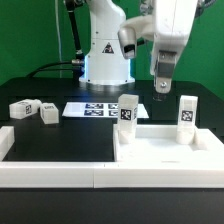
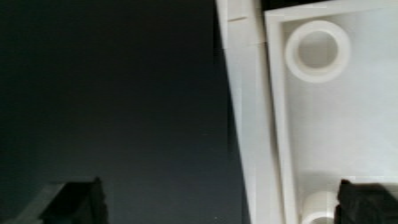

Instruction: Assemble square table

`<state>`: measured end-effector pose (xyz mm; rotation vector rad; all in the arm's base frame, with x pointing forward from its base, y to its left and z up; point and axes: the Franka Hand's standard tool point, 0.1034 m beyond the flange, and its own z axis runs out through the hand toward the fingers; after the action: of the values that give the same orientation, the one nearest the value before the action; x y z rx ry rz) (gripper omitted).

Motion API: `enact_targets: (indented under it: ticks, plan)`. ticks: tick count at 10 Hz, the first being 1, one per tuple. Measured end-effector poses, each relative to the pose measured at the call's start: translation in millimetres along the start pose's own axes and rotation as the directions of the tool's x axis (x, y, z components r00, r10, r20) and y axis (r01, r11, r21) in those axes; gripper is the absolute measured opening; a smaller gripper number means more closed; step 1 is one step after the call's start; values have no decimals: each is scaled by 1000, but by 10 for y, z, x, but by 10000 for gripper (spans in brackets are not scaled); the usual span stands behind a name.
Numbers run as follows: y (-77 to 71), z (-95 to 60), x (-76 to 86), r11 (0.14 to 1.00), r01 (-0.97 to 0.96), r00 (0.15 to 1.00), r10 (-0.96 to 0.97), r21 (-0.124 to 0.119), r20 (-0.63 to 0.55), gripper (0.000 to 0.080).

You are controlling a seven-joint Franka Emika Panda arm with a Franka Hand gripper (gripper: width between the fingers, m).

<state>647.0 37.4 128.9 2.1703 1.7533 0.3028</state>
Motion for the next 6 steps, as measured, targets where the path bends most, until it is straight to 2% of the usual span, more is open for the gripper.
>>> enact_targets:
  ticks: [3,4,5,6]
  plan:
    - [-18,22,-20,982,-189,982,189,-1,-4,649]
    - [-130,69,-163,974,-227,974,227,9,-2,649]
    - [-168,-42,-349,958,-287,958,287,27,10,649]
    - [-184,-233,-521,946,-322,947,321,27,12,649]
